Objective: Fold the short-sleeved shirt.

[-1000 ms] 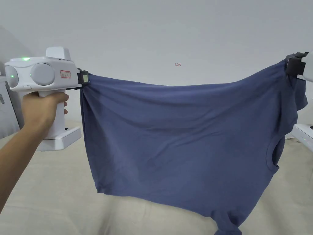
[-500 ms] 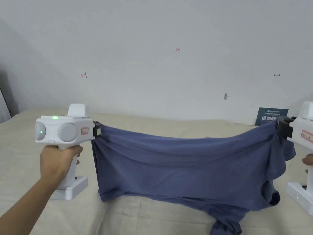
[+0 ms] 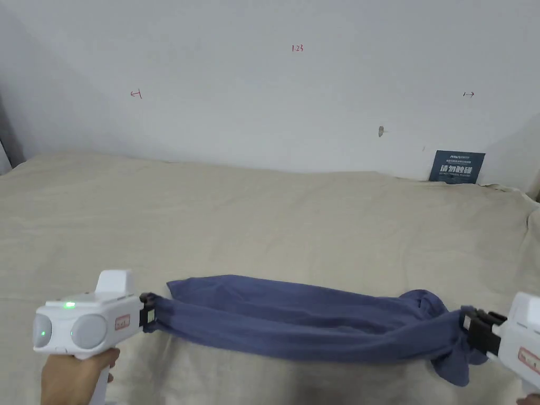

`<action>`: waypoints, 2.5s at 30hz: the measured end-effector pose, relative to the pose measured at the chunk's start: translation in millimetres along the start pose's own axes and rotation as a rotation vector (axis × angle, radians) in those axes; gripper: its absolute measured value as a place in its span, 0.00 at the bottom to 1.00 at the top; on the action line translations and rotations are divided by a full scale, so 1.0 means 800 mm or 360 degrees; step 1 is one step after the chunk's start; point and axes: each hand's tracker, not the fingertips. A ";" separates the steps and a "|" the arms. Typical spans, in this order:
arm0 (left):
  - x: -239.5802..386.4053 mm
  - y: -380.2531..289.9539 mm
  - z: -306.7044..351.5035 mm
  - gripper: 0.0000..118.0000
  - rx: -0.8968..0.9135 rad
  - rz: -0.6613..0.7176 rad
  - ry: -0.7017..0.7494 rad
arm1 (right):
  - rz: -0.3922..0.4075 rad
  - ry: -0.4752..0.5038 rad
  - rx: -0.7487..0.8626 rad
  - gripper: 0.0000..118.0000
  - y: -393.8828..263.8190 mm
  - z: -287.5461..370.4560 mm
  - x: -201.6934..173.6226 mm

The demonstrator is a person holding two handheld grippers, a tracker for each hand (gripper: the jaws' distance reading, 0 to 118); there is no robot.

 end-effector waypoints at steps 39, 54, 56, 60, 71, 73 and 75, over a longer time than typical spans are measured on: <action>-0.043 -0.258 0.101 0.38 -0.0427 0.0098 0.0200 | -0.0203 -0.0290 -0.0529 0.12 -0.274 0.130 0.007; 0.036 -0.114 0.230 0.80 0.0435 -0.0003 0.0133 | 0.0105 -0.0187 0.0249 0.79 -0.106 0.219 -0.074; 0.042 -0.109 0.227 0.80 0.0498 -0.0067 0.0159 | 0.0124 -0.0170 0.0318 0.78 -0.096 0.223 -0.083; 0.061 -0.106 0.233 0.65 0.0574 -0.0132 0.0146 | 0.0209 -0.0209 0.0389 0.53 -0.089 0.221 -0.091; 0.065 -0.122 0.230 0.00 0.0534 -0.0091 -0.0064 | 0.0327 -0.0245 0.0452 0.00 -0.102 0.219 -0.110; 0.060 -0.126 0.225 0.00 0.0465 -0.0094 -0.0053 | 0.0325 -0.0239 0.0442 0.00 -0.103 0.219 -0.110; 0.051 -0.133 0.218 0.00 0.0377 -0.0107 -0.0035 | 0.0305 -0.0225 0.0429 0.00 -0.105 0.219 -0.107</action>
